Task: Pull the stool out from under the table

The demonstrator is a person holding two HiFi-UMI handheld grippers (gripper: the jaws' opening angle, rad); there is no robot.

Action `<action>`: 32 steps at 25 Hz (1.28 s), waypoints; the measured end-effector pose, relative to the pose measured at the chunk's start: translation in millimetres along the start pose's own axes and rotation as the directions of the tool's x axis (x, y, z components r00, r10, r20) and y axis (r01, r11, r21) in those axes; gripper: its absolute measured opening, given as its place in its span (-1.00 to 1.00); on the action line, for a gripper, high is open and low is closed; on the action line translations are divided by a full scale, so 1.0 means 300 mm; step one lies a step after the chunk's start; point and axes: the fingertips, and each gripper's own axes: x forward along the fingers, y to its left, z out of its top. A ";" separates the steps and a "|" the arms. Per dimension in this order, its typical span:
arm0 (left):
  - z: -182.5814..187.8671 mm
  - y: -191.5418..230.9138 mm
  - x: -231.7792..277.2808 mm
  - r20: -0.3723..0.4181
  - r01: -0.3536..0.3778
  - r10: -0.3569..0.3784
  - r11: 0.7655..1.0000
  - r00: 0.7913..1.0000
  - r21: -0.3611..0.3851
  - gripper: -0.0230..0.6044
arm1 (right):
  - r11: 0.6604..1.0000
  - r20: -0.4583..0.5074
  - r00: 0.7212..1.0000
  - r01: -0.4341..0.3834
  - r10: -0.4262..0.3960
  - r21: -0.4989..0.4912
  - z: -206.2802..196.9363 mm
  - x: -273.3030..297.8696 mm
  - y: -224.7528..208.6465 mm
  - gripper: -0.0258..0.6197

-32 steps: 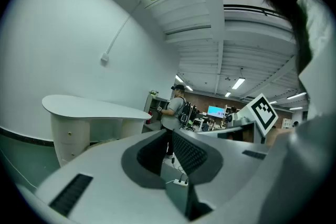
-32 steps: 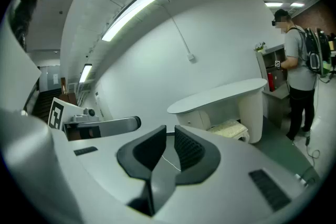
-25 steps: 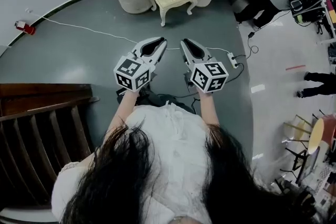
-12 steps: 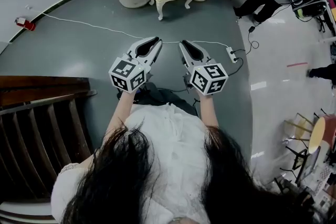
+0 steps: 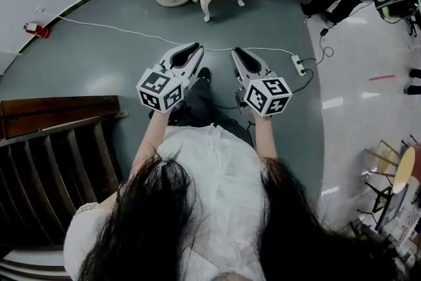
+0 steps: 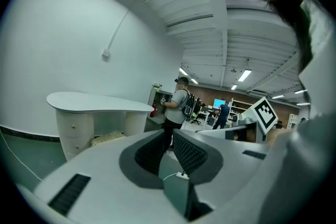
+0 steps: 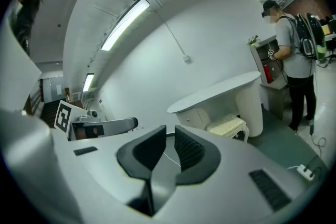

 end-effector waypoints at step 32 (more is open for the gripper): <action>0.112 0.782 0.549 -0.103 0.064 -0.079 0.988 0.992 -0.141 -0.77 | 0.975 -0.095 0.972 0.220 -0.215 0.045 0.253 0.694 -0.457 -0.73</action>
